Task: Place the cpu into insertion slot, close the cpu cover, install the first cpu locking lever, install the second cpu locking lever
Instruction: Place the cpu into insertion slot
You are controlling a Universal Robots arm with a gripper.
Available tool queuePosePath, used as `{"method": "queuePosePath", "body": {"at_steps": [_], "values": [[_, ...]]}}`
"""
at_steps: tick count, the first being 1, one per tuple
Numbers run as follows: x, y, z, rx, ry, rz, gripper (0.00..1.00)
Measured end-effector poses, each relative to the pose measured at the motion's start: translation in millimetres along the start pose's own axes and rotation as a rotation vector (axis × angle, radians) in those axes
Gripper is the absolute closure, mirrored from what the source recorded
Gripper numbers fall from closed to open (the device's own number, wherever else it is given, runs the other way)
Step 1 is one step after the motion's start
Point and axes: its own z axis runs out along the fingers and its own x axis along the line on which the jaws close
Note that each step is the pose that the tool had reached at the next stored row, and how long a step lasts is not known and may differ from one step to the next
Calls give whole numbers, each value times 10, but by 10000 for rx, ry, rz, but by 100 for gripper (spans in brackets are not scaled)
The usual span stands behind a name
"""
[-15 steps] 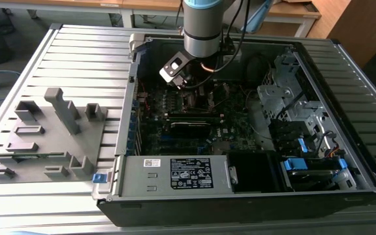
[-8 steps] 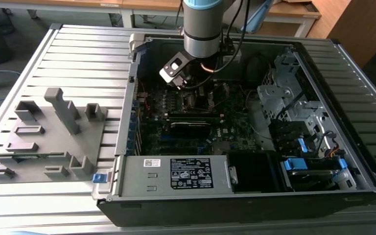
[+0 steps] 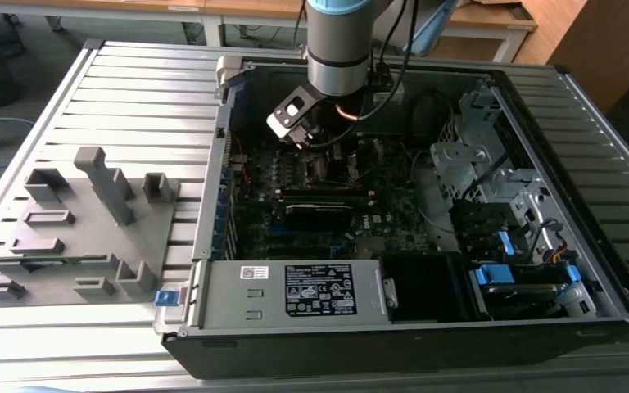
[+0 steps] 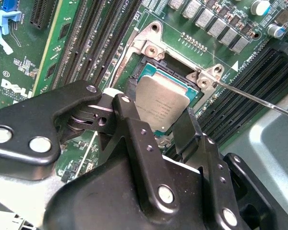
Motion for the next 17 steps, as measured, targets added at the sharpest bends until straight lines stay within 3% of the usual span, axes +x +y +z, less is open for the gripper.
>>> {"method": "queuePosePath", "body": {"at_steps": [4, 17], "values": [[-1, 0, -1, 0, -16, 180, 46], [-1, -2, 23, 1, -18, 188, 46]]}}
